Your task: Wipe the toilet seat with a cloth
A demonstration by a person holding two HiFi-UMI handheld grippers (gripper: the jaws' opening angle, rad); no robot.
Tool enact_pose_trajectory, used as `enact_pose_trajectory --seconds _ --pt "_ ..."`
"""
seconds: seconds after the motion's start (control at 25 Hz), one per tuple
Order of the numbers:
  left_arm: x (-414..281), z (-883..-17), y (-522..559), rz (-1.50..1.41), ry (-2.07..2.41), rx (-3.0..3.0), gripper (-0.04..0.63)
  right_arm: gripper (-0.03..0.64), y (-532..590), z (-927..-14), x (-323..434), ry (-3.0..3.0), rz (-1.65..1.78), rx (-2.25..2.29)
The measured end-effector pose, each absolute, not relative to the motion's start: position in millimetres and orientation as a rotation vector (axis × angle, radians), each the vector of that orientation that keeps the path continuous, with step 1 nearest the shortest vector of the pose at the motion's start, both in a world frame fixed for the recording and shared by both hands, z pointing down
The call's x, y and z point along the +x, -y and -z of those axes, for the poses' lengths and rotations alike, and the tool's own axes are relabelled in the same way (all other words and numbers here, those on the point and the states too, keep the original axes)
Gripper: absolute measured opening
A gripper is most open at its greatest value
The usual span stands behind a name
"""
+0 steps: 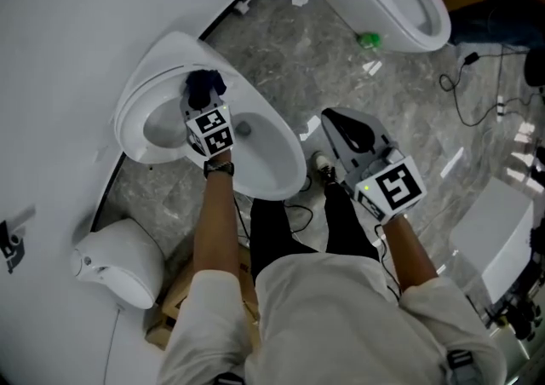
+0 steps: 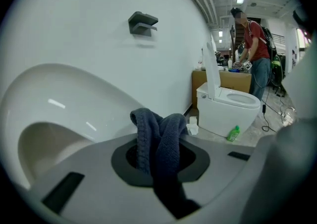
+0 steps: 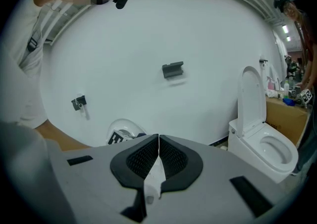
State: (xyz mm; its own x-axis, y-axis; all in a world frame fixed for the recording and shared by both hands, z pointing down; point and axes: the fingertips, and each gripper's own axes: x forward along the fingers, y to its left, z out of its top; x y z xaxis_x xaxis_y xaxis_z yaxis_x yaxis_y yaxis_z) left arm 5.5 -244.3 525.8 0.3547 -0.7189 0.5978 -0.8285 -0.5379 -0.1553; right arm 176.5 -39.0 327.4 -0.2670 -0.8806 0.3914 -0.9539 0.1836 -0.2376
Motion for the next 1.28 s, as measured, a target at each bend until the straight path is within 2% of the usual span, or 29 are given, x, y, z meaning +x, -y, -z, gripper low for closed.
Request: enact_pose_trajectory --seconds 0.2,0.64,0.96,1.28 --pt "3.8 -540.7 247.8 -0.896 1.480 2.366 0.054 0.029 22.2 -342.3 186.7 2.270 -0.691 1.760" --pt "14.6 -571.6 240.4 -0.995 1.598 2.428 0.054 0.029 8.3 -379.7 204.3 2.271 -0.745 1.710" --pt "22.2 -592.9 235.2 -1.007 1.648 2.413 0.054 0.029 23.6 -398.9 199.0 2.319 -0.728 1.682" --pt "30.3 -641.0 218.8 -1.143 1.605 2.396 0.054 0.029 25.8 -413.8 181.7 2.335 -0.764 1.618"
